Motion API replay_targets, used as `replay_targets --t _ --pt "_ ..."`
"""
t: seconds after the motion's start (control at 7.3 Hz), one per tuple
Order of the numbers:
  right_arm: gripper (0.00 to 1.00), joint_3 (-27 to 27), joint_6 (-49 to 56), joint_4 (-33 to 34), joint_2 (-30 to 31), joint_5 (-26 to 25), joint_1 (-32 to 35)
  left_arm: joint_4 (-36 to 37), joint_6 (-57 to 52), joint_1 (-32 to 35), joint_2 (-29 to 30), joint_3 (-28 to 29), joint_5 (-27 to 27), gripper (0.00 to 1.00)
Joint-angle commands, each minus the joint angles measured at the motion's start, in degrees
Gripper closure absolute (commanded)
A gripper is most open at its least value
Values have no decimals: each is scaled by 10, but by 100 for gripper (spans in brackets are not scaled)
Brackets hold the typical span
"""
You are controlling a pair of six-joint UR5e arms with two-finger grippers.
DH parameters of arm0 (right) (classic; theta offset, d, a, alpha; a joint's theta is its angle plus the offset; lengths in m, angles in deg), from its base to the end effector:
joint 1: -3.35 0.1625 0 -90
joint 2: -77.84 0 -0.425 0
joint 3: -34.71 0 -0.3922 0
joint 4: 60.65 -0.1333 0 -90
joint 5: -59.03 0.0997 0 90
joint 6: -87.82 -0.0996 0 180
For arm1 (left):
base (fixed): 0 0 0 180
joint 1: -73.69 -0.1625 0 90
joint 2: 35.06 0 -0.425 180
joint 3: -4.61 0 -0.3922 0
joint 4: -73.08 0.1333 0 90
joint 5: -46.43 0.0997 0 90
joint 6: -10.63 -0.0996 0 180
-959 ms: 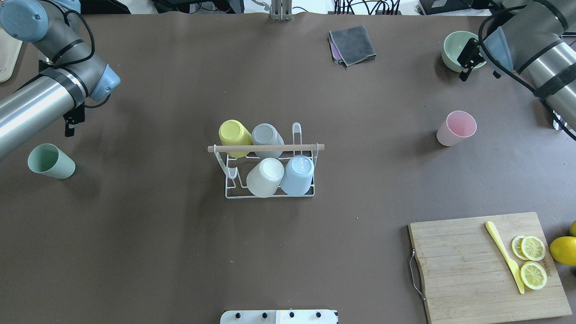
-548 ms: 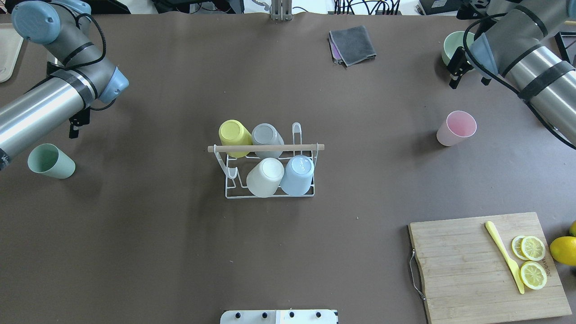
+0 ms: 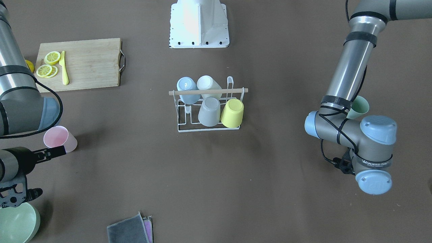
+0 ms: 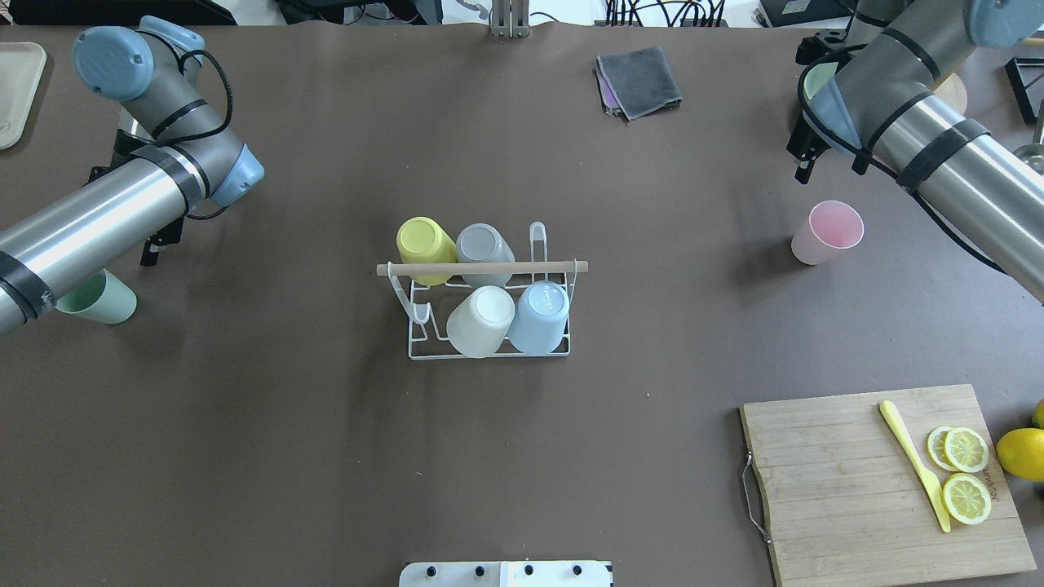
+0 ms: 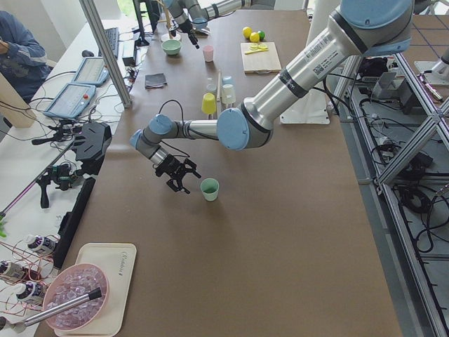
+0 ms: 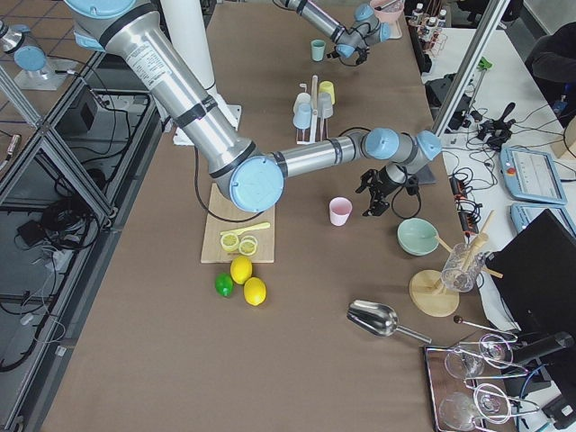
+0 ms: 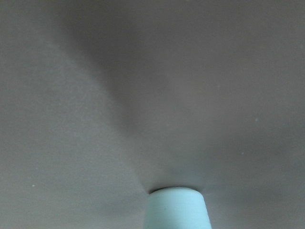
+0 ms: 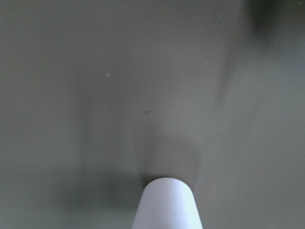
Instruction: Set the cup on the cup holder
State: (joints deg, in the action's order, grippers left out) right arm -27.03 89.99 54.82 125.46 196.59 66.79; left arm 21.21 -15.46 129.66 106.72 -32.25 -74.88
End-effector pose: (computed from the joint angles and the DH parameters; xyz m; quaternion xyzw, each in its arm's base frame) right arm -0.2825 -0.6988 0.4663 -0.1732 -0.3731 -0.1873 0.8920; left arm 0.3515 -0.6662 0.5638 -0.3421 0.2308 0.3751 0.8301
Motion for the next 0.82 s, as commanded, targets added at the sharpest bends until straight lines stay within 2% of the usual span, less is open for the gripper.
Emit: replay_targets --t 0.0,0.14,0.55,0.68 --pt "0 24 3 14 -15 -6 -23 2 -5 -7 5 6 25 5" --pt "0 40 22 14 -15 -4 -24 5 -12 -7 7 6 48 5" --pt "0 73 60 54 -32 -22 -27 15 -15 -6 5 6 49 5" --pt "0 108 67 54 -51 -25 -30 16 -15 -6 4 6 45 5"
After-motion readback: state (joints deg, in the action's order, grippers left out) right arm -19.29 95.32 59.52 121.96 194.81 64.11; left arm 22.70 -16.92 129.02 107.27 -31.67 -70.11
